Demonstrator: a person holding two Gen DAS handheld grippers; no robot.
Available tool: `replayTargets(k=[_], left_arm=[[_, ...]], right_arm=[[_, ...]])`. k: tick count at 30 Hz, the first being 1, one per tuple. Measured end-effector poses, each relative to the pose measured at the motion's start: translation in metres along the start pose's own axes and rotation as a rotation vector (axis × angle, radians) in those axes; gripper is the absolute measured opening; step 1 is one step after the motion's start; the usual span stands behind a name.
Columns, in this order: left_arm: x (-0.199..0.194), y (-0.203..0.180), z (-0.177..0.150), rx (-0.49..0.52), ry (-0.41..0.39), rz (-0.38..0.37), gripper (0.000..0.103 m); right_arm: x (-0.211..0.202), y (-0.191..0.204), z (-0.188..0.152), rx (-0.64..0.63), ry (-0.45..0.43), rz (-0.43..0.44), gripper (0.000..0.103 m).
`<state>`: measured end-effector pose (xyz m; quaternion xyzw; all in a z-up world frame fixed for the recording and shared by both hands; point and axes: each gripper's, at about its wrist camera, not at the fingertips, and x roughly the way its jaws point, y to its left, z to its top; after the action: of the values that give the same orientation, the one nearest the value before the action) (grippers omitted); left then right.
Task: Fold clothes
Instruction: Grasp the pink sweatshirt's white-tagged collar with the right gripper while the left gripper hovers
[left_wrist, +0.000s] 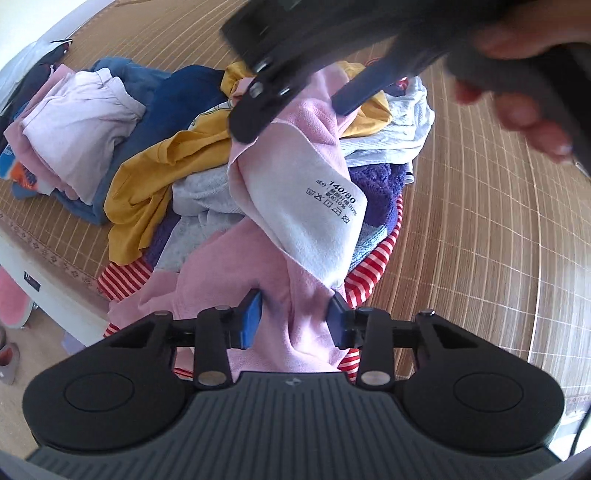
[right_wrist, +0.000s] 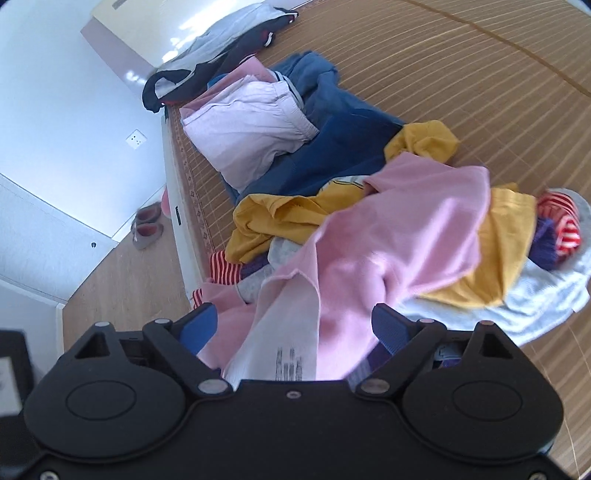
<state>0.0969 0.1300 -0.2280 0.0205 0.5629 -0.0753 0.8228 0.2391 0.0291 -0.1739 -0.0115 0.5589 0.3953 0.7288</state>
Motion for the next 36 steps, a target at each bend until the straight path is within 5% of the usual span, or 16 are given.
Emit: replayTargets(k=[3, 4, 9, 15, 24, 30, 36], left_arm=[[-0.015, 0.008, 0.002, 0.034, 0.000, -0.035, 0.048], [-0.020, 0.012, 0.003, 0.052, -0.004, -0.040, 0.049], [-0.046, 0.043, 0.018, 0.088, -0.060, -0.081, 0.057], [-0.029, 0.068, 0.066, 0.073, -0.079, -0.086, 0.059], [0.047, 0.029, 0.111, 0.336, -0.003, 0.117, 0.059], [0.024, 0.056, 0.139, 0.161, -0.175, 0.319, 0.059], [-0.011, 0.071, 0.143, 0.175, -0.264, 0.404, 0.059]], right_arm=[[0.023, -0.002, 0.022, 0.018, 0.049, 0.002, 0.078], [0.033, -0.010, -0.005, 0.057, 0.069, -0.027, 0.074], [-0.005, -0.021, -0.027, 0.193, -0.003, -0.047, 0.078], [-0.026, -0.011, -0.075, 0.179, 0.034, -0.057, 0.080], [-0.008, -0.003, -0.068, 0.190, -0.009, -0.018, 0.081], [0.004, 0.003, -0.063, 0.198, -0.037, 0.008, 0.081], [0.016, 0.009, -0.058, 0.206, -0.065, 0.034, 0.081]])
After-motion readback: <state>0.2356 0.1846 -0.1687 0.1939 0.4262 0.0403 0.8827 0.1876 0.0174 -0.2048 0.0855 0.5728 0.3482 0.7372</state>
